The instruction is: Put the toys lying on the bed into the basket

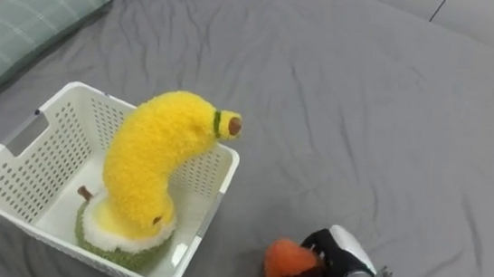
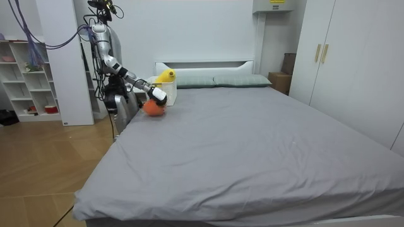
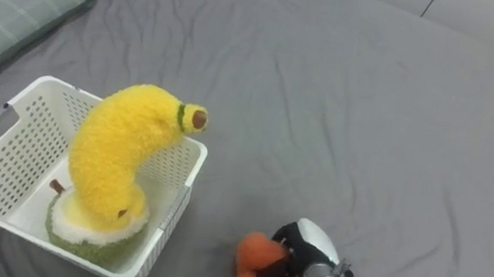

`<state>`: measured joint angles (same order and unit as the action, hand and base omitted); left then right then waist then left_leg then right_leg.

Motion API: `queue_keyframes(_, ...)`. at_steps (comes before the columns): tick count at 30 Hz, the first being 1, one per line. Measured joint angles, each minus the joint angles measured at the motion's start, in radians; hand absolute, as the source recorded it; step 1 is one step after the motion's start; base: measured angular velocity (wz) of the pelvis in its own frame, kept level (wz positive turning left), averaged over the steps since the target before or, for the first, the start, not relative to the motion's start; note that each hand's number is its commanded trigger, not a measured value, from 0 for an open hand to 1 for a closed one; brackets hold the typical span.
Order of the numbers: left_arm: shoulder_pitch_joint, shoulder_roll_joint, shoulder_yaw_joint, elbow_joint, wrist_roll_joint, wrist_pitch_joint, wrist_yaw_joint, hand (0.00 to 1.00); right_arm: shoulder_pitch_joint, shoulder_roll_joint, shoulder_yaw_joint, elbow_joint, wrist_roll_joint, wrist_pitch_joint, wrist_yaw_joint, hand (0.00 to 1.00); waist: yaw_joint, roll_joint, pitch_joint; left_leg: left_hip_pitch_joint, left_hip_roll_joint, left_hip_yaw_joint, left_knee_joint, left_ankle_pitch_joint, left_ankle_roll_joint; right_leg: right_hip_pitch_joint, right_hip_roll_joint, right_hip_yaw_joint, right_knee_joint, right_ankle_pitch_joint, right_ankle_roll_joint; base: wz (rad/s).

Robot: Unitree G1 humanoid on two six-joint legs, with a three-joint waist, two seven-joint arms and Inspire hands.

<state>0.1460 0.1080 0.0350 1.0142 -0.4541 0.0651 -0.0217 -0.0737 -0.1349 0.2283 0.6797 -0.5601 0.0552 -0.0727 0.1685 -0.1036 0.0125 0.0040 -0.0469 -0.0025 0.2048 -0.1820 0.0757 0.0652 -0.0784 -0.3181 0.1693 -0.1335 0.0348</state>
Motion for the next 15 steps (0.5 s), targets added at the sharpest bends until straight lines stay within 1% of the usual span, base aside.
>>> queue_keyframes(1, 0.004, 0.001, 0.005, -0.001, 0.007, -0.001, -0.003, 0.0, 0.002, -0.006, -0.015, -0.04, 0.0, 0.0, -0.001, 1.0, -0.005, 0.0, 0.0, 0.0, 0.0, 0.002, 0.0, 0.0, 0.0, -0.002, 0.0, 0.005, 0.0, 0.0, 0.0, -0.13)
queue_keyframes(2, 0.008, 0.003, 0.007, -0.002, 0.007, -0.001, -0.004, 0.0, 0.005, -0.027, -0.03, -0.121, 0.006, -0.001, -0.013, 1.0, -0.023, 0.0, -0.0001, 0.002, 0.0, 0.007, 0.0, 0.0, 0.0, -0.004, 0.001, 0.011, 0.0, 0.0, 0.0, -0.12)
queue_keyframes(3, 0.012, 0.005, 0.012, -0.001, 0.004, 0.0, -0.004, 0.0, 0.005, -0.044, -0.049, -0.189, 0.01, -0.011, -0.031, 1.0, -0.034, 0.0, -0.0006, 0.005, 0.001, 0.011, 0.0, 0.0, 0.0, -0.002, 0.001, 0.017, 0.0, 0.0, 0.0, -0.1)
queue_keyframes(4, 0.014, 0.003, 0.024, 0.002, 0.003, 0.0, -0.005, 0.0, 0.006, -0.05, -0.063, -0.217, 0.009, -0.015, -0.038, 1.0, -0.038, -0.001, -0.001, 0.006, 0.001, 0.014, -0.002, 0.0, 0.0, 0.001, 0.001, 0.017, 0.0, 0.0, 0.0, -0.07)
queue_keyframes(6, 0.019, 0.002, 0.061, 0.007, 0.011, 0.0, -0.008, 0.0, 0.014, -0.076, -0.116, -0.348, -0.001, -0.013, -0.054, 1.0, -0.04, -0.006, -0.0054, 0.008, 0.003, 0.019, -0.008, 0.0, 0.0, 0.0, 0.003, 0.02, -0.001, 0.0, 0.0, -0.07)
queue_keyframes(7, 0.02, 0.002, 0.071, 0.007, 0.013, 0.0, -0.008, 0.0, 0.014, -0.079, -0.14, -0.395, 0.001, -0.013, -0.062, 1.0, -0.041, -0.009, -0.008, 0.01, 0.003, 0.021, -0.009, 0.0, 0.0, 0.0, 0.003, 0.026, -0.001, 0.0, 0.0, -0.06)
queue_keyframes(9, 0.023, 0.002, 0.074, 0.007, 0.012, 0.0, -0.008, 0.0, 0.014, -0.088, -0.151, -0.447, 0.006, -0.011, -0.073, 1.0, -0.04, -0.012, -0.0097, 0.016, 0.004, 0.025, -0.013, 0.0, 0.0, 0.001, 0.005, 0.032, 0.0, 0.0, 0.0, -0.07)
queue_keyframes(14, 0.024, 0.002, 0.074, 0.007, 0.012, 0.0, -0.008, 0.0, 0.014, -0.095, -0.152, -0.549, 0.027, -0.009, -0.064, 1.0, -0.039, -0.012, -0.0091, 0.022, 0.004, 0.031, -0.014, 0.0, 0.0, 0.002, 0.005, 0.043, 0.002, 0.0, 0.0, -0.04)
queue_keyframes(15, 0.024, 0.003, 0.064, 0.007, 0.011, 0.0, -0.008, 0.0, 0.014, -0.095, -0.151, -0.578, 0.047, -0.003, -0.054, 1.0, -0.038, -0.012, -0.0089, 0.024, 0.004, 0.03, -0.015, 0.0, 0.0, 0.004, 0.005, 0.043, 0.002, 0.0, 0.0, 0.0)
